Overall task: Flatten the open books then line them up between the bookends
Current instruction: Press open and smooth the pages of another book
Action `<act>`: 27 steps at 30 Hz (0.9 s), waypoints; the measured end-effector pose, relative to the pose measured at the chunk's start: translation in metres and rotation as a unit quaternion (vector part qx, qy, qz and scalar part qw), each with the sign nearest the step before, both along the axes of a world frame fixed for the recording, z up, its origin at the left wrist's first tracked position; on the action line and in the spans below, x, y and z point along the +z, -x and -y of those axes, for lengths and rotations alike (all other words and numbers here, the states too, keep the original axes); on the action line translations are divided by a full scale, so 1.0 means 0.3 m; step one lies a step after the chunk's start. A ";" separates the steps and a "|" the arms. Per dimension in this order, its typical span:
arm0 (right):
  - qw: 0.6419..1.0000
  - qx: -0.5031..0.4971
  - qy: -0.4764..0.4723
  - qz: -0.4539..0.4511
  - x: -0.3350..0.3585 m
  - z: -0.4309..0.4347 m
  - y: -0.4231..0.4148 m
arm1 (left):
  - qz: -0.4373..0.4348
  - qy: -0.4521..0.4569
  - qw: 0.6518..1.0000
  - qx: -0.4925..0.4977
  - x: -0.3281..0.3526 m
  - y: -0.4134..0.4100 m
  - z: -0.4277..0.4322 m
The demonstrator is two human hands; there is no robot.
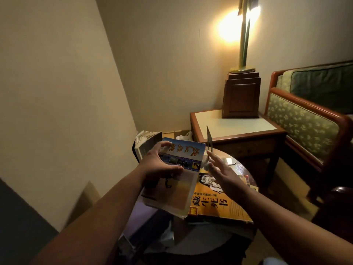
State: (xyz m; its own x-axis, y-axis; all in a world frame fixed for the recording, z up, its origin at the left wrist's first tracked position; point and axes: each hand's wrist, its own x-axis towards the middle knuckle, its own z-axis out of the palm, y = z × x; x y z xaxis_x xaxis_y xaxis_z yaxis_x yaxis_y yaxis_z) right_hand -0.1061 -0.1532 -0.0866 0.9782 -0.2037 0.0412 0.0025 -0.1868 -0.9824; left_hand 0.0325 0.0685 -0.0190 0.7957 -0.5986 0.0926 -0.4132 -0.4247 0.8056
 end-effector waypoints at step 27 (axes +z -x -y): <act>0.976 -0.200 0.076 -0.049 -0.144 0.236 0.187 | 0.164 -0.273 0.947 -0.050 -0.283 0.386 0.472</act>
